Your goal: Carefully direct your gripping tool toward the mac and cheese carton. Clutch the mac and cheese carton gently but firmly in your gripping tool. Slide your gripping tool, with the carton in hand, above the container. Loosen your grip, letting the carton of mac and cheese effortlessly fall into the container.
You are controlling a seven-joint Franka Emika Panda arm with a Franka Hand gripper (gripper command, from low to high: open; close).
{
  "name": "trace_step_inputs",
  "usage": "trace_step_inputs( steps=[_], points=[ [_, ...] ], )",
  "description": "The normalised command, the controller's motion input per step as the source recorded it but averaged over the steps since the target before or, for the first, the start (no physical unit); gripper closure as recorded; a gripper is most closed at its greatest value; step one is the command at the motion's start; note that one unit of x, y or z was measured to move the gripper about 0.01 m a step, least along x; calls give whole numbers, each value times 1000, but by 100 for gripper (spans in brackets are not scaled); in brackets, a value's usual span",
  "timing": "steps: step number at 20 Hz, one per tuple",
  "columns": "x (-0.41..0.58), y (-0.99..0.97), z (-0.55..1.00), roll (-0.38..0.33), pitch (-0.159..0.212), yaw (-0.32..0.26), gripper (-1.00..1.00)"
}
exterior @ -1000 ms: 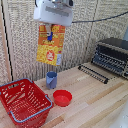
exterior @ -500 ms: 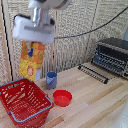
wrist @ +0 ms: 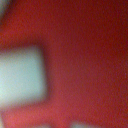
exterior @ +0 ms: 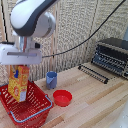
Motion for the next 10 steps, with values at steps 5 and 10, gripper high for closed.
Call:
trace_step_inputs(
  steps=[5,10],
  points=[
    [0,72,-390,-312,-30,-83,100],
    [0,159,-167,-226,-16,-45,-100]
  ],
)
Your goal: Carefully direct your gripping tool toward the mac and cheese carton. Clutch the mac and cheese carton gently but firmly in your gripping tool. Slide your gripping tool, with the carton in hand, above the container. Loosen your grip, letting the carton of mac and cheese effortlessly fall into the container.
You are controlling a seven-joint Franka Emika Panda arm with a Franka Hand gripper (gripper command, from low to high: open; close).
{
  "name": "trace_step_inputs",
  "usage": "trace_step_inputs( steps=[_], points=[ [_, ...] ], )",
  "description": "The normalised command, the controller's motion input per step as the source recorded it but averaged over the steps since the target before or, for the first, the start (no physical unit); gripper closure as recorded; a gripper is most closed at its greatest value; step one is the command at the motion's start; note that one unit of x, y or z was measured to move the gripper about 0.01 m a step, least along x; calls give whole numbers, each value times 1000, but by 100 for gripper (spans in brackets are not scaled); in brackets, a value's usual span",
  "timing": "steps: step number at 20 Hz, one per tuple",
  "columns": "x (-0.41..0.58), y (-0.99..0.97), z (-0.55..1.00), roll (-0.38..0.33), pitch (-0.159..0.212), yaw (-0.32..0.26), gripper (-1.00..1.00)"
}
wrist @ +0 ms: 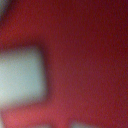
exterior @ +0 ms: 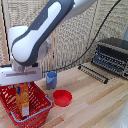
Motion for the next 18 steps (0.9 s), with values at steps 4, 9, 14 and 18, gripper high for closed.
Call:
trace_step_inputs(
  steps=[4,9,14,18],
  points=[
    [15,141,26,-42,0,0,-100],
    [75,-19,253,-11,8,-27,-100],
    [89,-27,650,0,24,-26,-100],
    [121,-7,681,11,57,-12,-100]
  ],
)
